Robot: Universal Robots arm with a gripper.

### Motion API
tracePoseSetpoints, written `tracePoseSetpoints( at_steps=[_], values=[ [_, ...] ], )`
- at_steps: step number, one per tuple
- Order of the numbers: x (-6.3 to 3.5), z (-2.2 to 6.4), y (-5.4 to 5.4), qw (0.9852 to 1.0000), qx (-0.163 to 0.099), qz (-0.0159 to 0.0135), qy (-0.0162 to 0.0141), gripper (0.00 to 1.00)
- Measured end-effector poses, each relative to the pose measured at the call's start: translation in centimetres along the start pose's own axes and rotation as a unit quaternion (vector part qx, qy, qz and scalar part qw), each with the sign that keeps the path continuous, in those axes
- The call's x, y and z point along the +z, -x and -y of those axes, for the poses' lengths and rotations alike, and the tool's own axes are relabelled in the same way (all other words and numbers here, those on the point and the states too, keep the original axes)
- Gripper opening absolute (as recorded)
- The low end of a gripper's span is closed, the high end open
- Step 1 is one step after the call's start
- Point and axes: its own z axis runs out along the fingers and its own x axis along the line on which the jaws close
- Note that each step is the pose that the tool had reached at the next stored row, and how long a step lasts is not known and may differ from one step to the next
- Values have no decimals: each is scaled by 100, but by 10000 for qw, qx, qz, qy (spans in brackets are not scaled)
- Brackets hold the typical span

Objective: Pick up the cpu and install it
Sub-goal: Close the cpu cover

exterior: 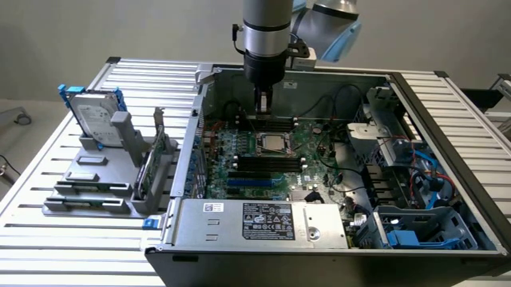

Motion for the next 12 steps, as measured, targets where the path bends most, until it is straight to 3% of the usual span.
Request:
tracePoseSetpoints(
  at_steps=[5,12],
  values=[
    [-9,-31,0,10000,1,-6,-2,11],
    [-118,-333,-4,9999,4,-131,-5,11]
  ],
)
